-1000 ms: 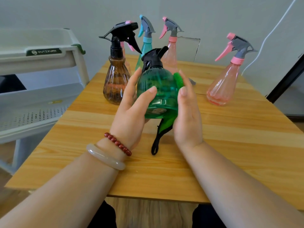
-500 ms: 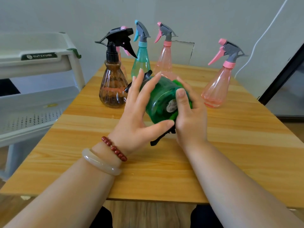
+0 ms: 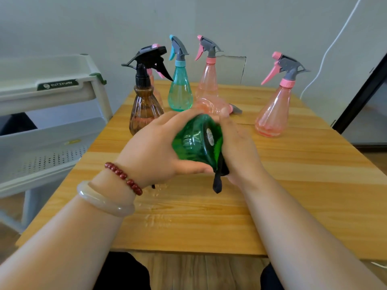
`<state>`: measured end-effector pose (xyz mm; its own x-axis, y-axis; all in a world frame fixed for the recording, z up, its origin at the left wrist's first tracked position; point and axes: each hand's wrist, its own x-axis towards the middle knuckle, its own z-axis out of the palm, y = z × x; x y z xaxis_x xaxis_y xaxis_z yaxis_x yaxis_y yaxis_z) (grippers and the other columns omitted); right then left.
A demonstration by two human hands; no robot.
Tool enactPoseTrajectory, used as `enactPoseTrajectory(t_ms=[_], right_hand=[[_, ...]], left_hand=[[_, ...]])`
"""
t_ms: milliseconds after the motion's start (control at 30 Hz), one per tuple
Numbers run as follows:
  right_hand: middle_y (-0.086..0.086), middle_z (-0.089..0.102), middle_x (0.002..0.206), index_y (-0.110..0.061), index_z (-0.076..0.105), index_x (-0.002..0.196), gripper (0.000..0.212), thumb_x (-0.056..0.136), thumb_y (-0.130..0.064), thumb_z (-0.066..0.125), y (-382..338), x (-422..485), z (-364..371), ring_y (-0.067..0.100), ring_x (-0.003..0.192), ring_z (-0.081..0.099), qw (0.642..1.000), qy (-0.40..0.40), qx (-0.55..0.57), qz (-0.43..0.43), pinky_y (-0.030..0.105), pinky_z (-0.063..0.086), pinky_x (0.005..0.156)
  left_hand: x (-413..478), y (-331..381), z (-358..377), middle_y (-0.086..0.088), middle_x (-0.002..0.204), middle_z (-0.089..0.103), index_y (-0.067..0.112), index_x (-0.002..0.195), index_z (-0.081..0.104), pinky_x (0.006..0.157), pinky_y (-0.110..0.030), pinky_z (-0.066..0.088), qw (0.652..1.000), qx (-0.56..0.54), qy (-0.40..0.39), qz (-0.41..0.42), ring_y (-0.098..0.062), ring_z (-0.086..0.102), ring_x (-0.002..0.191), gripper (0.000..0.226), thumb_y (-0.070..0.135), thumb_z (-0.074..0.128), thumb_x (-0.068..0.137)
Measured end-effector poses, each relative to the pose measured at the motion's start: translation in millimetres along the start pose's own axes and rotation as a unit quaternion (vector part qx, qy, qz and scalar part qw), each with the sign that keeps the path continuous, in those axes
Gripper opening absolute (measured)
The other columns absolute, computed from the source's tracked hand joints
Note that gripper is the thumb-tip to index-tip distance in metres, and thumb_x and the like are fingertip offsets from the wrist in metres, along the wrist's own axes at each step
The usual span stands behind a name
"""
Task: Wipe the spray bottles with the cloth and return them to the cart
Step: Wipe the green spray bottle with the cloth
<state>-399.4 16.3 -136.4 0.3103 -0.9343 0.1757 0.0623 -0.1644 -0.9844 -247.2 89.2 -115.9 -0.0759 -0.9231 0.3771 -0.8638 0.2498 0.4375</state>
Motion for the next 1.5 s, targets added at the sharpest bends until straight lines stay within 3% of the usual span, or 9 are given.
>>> enactPoseTrajectory(t_ms=[167,367,500,700,833,1133,1267,1400,1500], right_hand=[[-0.01,0.067,0.109,-0.043,0.058,0.109,0.022,0.097,-0.032,0.044,4.0,4.4,-15.3,0.012,0.089,0.07,0.99,0.056,-0.129,0.003,0.048,0.056,0.084],[-0.012,0.065,0.1,-0.034,0.064,0.1,0.011,0.096,-0.025,0.059,5.3,-3.1,-20.4,0.011,0.088,0.062,0.99,0.027,-0.142,-0.002,0.026,0.046,0.065],[-0.015,0.068,0.102,-0.036,0.066,0.095,0.013,0.094,-0.023,0.063,-0.7,-9.7,-3.5,0.005,0.098,0.063,0.994,0.029,-0.082,-0.07,0.026,0.051,0.081],[-0.009,0.069,0.098,-0.029,0.067,0.097,0.005,0.093,-0.025,0.066,13.4,-7.8,6.8,0.014,0.092,0.067,0.991,0.042,-0.123,0.032,0.037,0.057,0.081],[-0.011,0.07,0.093,-0.026,0.068,0.097,0.01,0.093,-0.018,0.065,3.9,-11.3,5.9,0.008,0.09,0.066,0.993,0.013,-0.098,-0.069,0.03,0.056,0.083],[-0.011,0.068,0.079,-0.031,0.069,0.078,0.018,0.086,-0.016,0.065,-2.2,-16.0,4.8,0.013,0.082,0.065,0.996,-0.035,-0.045,-0.071,0.039,0.056,0.081],[-0.009,0.071,0.09,-0.032,0.069,0.087,0.015,0.094,-0.02,0.063,5.0,-11.0,11.6,0.016,0.092,0.067,0.996,0.038,-0.073,-0.039,0.045,0.057,0.086],[-0.016,0.061,0.07,-0.025,0.066,0.075,0.024,0.087,-0.004,0.062,-2.5,-18.9,8.4,0.006,0.071,0.056,0.994,-0.027,-0.069,-0.082,0.022,0.05,0.071],[-0.02,0.06,0.069,-0.025,0.065,0.078,0.022,0.089,-0.006,0.063,-3.9,-21.3,9.8,0.001,0.067,0.053,0.988,-0.017,-0.105,-0.11,0.015,0.045,0.065]], left_hand=[[-10.4,-3.9,13.2,0.014,0.137,0.046,0.044,0.147,0.028,0.101,-0.031,0.042,0.994,0.069,-0.036,-0.082,-0.011,0.044,0.125,0.11,0.087,0.051,0.048],[-6.6,-13.5,16.3,0.008,0.137,0.047,0.04,0.148,0.03,0.093,-0.023,0.042,0.994,0.026,-0.021,-0.1,-0.008,0.047,0.115,0.109,0.086,0.049,0.051],[-8.9,-20.5,24.1,0.01,0.134,0.051,0.033,0.147,0.039,0.082,-0.003,0.028,0.998,-0.008,0.017,-0.062,0.005,0.04,0.109,0.086,0.082,0.028,0.078],[-8.2,-16.8,28.2,0.01,0.132,0.053,0.034,0.142,0.047,0.08,-0.002,0.026,0.996,-0.023,0.041,-0.075,0.005,0.041,0.11,0.071,0.068,0.022,0.086],[-8.4,-20.1,30.4,0.009,0.129,0.055,0.032,0.143,0.047,0.078,-0.004,0.029,0.996,-0.019,0.05,-0.067,0.002,0.045,0.106,0.068,0.068,0.022,0.091],[-10.4,-19.5,32.2,0.001,0.13,0.057,0.025,0.141,0.05,0.083,-0.014,0.034,0.995,-0.034,0.063,-0.065,-0.002,0.045,0.11,0.046,0.04,0.028,0.104],[-11.8,-16.6,32.7,0.001,0.134,0.055,0.028,0.143,0.048,0.086,-0.023,0.038,0.996,-0.019,0.06,-0.067,-0.008,0.048,0.115,0.051,0.045,0.024,0.1],[-10.1,-19.3,32.9,0.002,0.133,0.055,0.03,0.142,0.048,0.079,-0.012,0.035,0.995,-0.03,0.06,-0.071,-0.003,0.044,0.11,0.041,0.036,0.03,0.106],[-10.3,-15.8,32.6,0.002,0.131,0.055,0.028,0.142,0.049,0.084,-0.022,0.04,0.995,-0.036,0.063,-0.074,-0.007,0.049,0.112,0.042,0.037,0.03,0.105]])
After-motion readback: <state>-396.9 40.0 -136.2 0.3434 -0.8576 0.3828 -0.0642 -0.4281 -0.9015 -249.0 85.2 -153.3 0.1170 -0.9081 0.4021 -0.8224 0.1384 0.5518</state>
